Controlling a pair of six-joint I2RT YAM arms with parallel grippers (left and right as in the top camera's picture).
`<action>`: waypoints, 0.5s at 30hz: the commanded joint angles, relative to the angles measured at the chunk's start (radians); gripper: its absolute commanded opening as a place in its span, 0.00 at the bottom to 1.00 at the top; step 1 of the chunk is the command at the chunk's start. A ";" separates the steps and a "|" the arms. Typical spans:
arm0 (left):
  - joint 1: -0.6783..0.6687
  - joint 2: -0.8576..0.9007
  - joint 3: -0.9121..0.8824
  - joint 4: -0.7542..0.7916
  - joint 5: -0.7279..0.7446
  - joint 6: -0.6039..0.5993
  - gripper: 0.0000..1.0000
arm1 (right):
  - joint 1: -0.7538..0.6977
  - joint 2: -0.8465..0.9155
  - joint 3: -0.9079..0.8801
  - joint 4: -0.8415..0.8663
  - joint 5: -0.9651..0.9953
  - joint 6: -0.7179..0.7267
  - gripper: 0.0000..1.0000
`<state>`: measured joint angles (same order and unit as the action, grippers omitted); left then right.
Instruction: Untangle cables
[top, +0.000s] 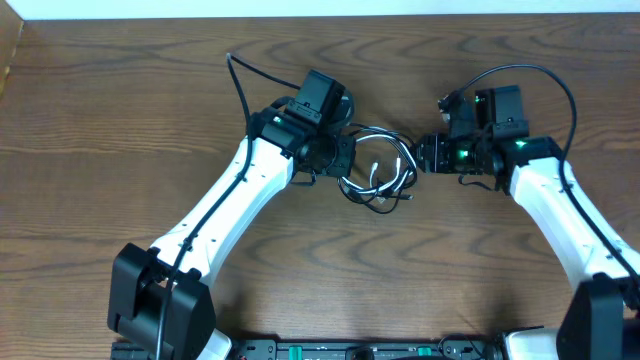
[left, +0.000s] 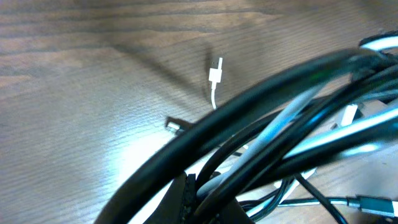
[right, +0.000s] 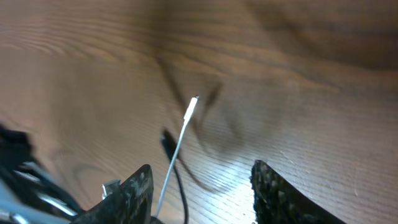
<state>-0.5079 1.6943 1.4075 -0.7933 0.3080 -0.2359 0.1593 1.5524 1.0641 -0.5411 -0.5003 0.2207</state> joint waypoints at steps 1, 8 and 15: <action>0.003 -0.013 -0.001 -0.004 0.146 -0.013 0.07 | 0.000 -0.051 0.016 0.002 -0.068 -0.043 0.48; 0.003 -0.013 -0.001 -0.017 0.249 -0.013 0.08 | 0.000 -0.051 0.016 0.035 -0.134 -0.042 0.47; 0.000 -0.013 -0.001 0.074 0.495 -0.013 0.07 | 0.020 -0.051 0.016 0.093 -0.170 0.093 0.47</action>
<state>-0.5049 1.6943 1.4067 -0.7612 0.5987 -0.2401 0.1616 1.5135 1.0653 -0.4675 -0.6262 0.2329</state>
